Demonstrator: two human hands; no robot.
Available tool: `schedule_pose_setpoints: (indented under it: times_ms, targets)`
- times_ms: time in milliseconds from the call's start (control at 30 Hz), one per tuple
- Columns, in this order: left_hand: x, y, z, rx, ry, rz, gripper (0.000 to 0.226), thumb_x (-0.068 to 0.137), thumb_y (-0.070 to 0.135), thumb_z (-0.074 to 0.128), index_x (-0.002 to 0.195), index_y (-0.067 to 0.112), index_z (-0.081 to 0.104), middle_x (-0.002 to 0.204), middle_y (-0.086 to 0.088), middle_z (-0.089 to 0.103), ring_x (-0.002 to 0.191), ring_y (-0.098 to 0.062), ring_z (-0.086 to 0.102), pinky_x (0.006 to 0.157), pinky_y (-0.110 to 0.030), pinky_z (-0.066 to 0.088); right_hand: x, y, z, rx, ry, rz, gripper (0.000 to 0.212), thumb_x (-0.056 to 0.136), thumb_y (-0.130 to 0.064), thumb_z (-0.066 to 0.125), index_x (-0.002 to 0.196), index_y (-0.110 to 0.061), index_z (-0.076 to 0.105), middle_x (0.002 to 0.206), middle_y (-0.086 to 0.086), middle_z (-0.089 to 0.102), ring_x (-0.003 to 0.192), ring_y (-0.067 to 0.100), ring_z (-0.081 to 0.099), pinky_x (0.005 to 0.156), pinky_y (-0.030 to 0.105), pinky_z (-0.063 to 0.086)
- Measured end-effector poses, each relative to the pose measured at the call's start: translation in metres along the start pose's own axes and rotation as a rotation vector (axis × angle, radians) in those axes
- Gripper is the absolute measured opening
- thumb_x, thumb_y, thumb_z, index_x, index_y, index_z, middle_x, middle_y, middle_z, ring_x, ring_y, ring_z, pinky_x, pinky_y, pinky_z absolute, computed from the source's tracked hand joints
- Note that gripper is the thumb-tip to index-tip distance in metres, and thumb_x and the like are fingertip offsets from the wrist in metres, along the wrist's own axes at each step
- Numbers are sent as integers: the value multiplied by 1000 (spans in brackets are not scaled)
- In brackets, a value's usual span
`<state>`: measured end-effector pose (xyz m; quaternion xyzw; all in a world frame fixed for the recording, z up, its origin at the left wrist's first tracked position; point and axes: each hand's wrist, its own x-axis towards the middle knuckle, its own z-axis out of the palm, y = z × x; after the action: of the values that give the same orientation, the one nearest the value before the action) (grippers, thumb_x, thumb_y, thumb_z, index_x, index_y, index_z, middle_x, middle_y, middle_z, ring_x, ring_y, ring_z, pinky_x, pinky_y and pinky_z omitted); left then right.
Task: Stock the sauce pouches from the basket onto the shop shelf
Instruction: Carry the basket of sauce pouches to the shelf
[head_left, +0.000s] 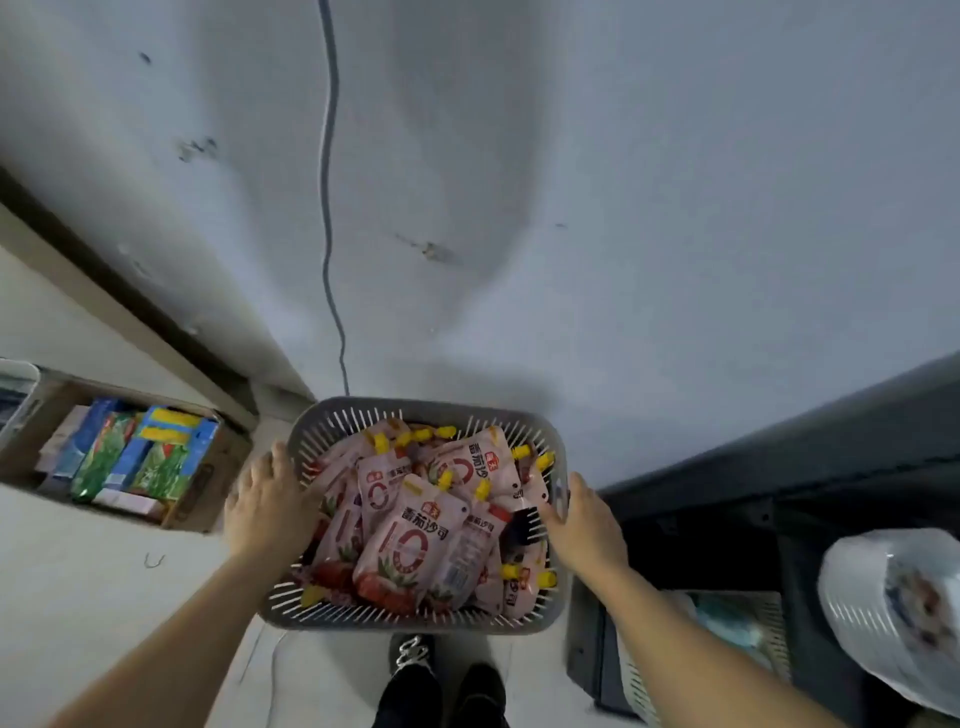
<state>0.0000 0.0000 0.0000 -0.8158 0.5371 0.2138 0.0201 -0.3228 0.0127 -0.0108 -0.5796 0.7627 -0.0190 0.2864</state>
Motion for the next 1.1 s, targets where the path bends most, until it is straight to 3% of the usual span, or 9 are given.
schedule_pose_setpoints:
  times_ms: [100, 167, 367, 467, 567, 767, 933, 1033, 1100]
  targets:
    - [6, -2, 11, -101, 17, -53, 65, 94, 27, 50, 148, 10, 19, 140, -23, 39, 128, -40, 39, 101, -55, 37, 8, -1, 16, 104, 50, 88, 43, 94, -52, 43, 126, -24, 44, 112, -2, 62, 94, 18, 65, 58, 21, 42]
    - [8, -5, 17, -206, 28, -38, 59, 93, 19, 49, 146, 16, 22, 135, -24, 40, 119, -44, 45, 90, -55, 42, 10, -2, 23, 139, 64, 148, 39, 97, -44, 42, 129, -23, 43, 109, -1, 63, 87, 17, 65, 54, 21, 40]
    - [18, -17, 26, -426, 50, -7, 46, 99, 16, 41, 139, 36, 29, 120, -18, 57, 89, -29, 56, 69, -42, 45, 21, -10, 44, 256, 222, 258, 29, 101, -38, 32, 110, -17, 50, 88, 1, 63, 75, 17, 63, 55, 26, 44]
    - [18, -22, 30, -427, 97, -81, 41, 100, 27, 41, 139, 39, 35, 119, -14, 63, 95, -32, 61, 71, -40, 48, 21, -13, 45, 317, 284, 281, 27, 103, -33, 30, 94, -17, 51, 76, 0, 60, 67, 17, 61, 52, 22, 36]
    - [19, -22, 32, -490, 107, -153, 40, 101, 29, 40, 140, 38, 41, 116, -11, 65, 90, -24, 59, 68, -35, 45, 20, -17, 42, 379, 305, 325, 31, 103, -28, 31, 100, -11, 56, 71, -4, 55, 63, 9, 55, 52, 19, 32]
    - [17, -15, 23, -674, 74, -238, 42, 101, 20, 39, 140, 34, 45, 132, -9, 59, 100, -18, 57, 76, -33, 48, 16, -26, 36, 542, 318, 380, 28, 103, -23, 35, 102, -11, 60, 82, -3, 53, 74, 12, 53, 59, 20, 34]
    - [13, -19, 17, -731, 75, -264, 41, 101, 19, 40, 140, 30, 47, 135, -6, 57, 104, -15, 55, 77, -28, 47, 14, -30, 33, 594, 328, 380, 33, 102, -23, 38, 116, -5, 62, 102, 8, 63, 95, 21, 59, 77, 28, 38]
    - [3, -25, 17, -765, 101, -300, 41, 102, 18, 39, 140, 28, 47, 133, -2, 57, 100, -10, 51, 68, -16, 41, 12, -35, 24, 589, 321, 344, 34, 102, -23, 39, 122, -5, 62, 114, 10, 64, 106, 23, 59, 79, 25, 38]
    - [-7, -32, 16, -786, 131, -347, 40, 101, 19, 40, 139, 29, 49, 130, -4, 58, 99, -14, 53, 75, -25, 45, 10, -39, 20, 584, 302, 310, 33, 102, -23, 40, 118, -5, 64, 106, 8, 65, 101, 20, 60, 71, 22, 39]
